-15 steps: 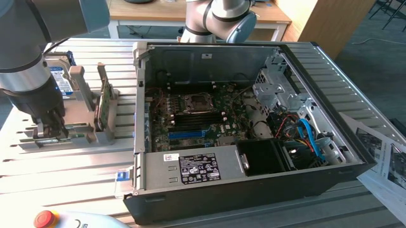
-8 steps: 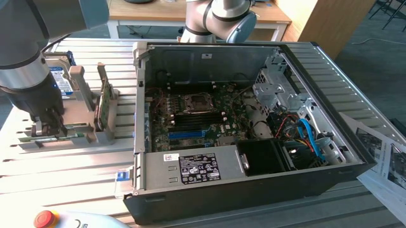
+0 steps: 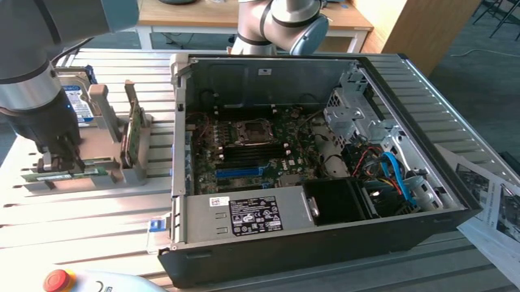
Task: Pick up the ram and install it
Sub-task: 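Pick up the ram and move it above insertion slot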
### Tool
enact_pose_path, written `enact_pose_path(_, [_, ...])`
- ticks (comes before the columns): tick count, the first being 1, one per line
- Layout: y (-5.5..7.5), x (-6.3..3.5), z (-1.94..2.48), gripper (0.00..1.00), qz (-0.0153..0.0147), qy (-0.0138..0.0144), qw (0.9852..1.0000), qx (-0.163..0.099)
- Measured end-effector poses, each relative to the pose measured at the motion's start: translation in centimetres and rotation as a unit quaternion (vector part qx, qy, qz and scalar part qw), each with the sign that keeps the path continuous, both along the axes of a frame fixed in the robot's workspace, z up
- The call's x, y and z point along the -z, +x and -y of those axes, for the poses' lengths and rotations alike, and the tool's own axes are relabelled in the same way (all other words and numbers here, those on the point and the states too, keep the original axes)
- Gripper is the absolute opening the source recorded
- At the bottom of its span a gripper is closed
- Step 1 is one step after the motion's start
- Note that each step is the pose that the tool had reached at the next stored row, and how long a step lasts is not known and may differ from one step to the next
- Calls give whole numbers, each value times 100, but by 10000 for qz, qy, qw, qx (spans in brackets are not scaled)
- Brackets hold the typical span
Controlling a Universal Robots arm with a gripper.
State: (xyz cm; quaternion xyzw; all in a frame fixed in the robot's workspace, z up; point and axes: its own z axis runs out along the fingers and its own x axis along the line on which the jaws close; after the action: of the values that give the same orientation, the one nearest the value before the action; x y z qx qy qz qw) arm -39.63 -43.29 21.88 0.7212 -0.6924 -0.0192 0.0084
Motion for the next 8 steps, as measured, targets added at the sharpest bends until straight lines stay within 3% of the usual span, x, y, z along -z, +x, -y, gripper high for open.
enact_pose_path(8, [2, -83, 0, 12, -17, 0, 10000, 19])
